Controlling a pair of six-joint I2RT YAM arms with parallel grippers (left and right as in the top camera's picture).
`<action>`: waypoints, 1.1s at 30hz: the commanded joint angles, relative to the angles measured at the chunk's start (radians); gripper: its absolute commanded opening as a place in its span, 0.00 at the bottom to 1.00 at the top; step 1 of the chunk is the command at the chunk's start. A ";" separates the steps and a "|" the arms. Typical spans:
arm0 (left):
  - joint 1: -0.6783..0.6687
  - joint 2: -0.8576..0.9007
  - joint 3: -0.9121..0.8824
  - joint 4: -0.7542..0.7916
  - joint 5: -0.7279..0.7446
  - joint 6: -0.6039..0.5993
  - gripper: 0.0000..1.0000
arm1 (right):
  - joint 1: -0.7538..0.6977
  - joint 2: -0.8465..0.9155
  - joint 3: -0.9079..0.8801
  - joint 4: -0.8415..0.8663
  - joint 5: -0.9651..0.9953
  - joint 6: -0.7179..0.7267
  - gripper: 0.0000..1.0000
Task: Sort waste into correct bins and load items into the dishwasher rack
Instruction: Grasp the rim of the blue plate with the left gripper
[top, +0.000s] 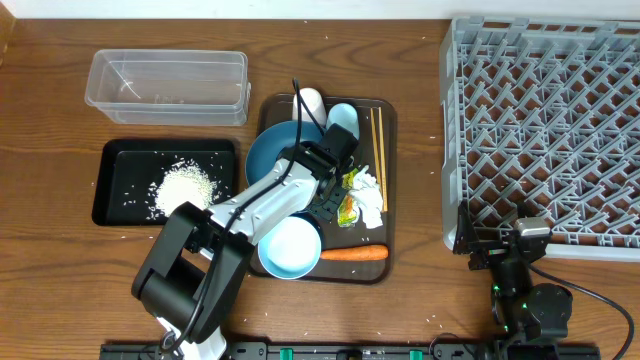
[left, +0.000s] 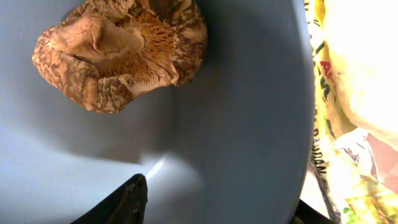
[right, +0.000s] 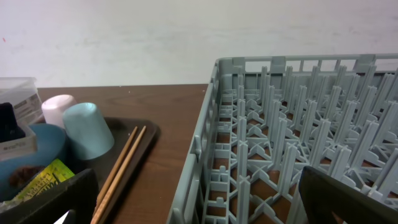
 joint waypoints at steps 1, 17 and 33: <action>0.003 0.011 -0.027 0.013 0.000 -0.010 0.51 | -0.010 0.001 -0.002 -0.003 0.003 -0.006 0.99; 0.003 -0.001 -0.042 0.035 0.000 -0.025 0.09 | -0.010 0.001 -0.002 -0.003 0.003 -0.006 0.99; 0.003 -0.127 -0.042 0.019 0.039 -0.062 0.06 | -0.010 0.001 -0.002 -0.003 0.003 -0.006 0.99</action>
